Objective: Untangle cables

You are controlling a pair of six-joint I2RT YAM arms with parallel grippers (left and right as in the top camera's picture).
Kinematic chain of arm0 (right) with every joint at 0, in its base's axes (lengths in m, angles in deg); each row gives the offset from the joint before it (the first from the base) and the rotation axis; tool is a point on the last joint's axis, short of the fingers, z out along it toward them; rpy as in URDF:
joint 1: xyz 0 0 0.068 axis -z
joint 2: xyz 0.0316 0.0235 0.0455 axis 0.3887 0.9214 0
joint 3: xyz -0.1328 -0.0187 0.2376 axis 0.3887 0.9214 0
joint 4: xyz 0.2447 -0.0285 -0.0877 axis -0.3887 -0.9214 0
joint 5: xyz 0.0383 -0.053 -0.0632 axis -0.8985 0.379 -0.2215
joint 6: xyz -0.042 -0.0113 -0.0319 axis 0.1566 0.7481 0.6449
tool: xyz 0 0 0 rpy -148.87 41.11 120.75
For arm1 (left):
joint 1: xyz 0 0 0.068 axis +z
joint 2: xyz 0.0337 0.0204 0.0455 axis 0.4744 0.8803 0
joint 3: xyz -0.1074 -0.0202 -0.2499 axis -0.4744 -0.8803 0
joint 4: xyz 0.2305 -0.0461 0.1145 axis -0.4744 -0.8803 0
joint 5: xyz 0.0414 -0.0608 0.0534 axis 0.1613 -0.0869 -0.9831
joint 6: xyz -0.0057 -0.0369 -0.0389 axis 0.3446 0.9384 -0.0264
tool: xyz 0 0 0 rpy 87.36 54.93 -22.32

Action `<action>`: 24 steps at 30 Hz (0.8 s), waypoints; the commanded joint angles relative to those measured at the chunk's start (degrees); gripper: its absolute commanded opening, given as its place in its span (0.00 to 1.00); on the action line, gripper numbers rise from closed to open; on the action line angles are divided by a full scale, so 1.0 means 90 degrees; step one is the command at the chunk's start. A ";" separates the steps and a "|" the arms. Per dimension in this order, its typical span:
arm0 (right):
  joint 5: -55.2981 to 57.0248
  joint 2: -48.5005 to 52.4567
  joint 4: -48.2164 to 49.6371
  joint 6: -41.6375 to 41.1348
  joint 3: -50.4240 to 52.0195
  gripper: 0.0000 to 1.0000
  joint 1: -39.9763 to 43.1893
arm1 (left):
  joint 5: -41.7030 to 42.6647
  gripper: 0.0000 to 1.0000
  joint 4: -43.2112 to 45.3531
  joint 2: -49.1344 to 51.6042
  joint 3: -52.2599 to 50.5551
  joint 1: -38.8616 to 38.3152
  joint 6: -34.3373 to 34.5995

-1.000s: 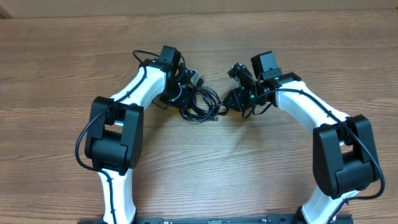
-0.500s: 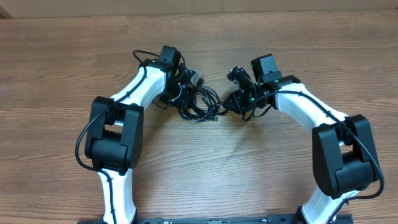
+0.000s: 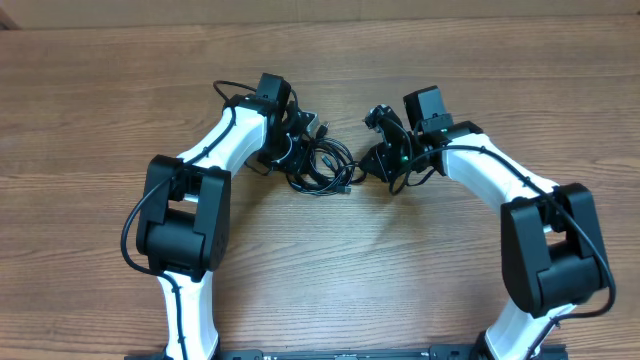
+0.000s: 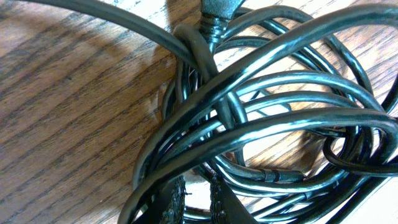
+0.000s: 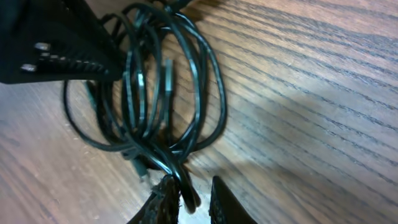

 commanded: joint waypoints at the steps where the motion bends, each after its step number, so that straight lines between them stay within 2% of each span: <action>1: 0.0257 0.0301 0.0078 0.0066 0.0046 0.17 -0.0027 | -0.0143 0.17 -0.0002 0.0141 -0.0029 0.0049 0.0087; 11: 0.0486 0.0410 0.0568 -0.0080 0.0041 0.17 -0.0027 | -0.0143 0.17 -0.0002 0.0141 -0.0029 0.0049 0.0085; 14: 0.0304 0.0367 0.0328 -0.0080 -0.0068 0.18 -0.0024 | -0.0143 0.17 -0.0005 0.0141 -0.0029 0.0049 0.0085; 19: 0.0083 0.0155 -0.0141 -0.0027 -0.0396 0.25 0.0015 | -0.0143 0.17 -0.0002 0.0141 -0.0029 0.0049 0.0085; 24: 0.0245 0.0158 0.0002 -0.0005 -0.0389 0.24 0.0015 | -0.0143 0.17 -0.0002 0.0141 -0.0029 0.0049 0.0087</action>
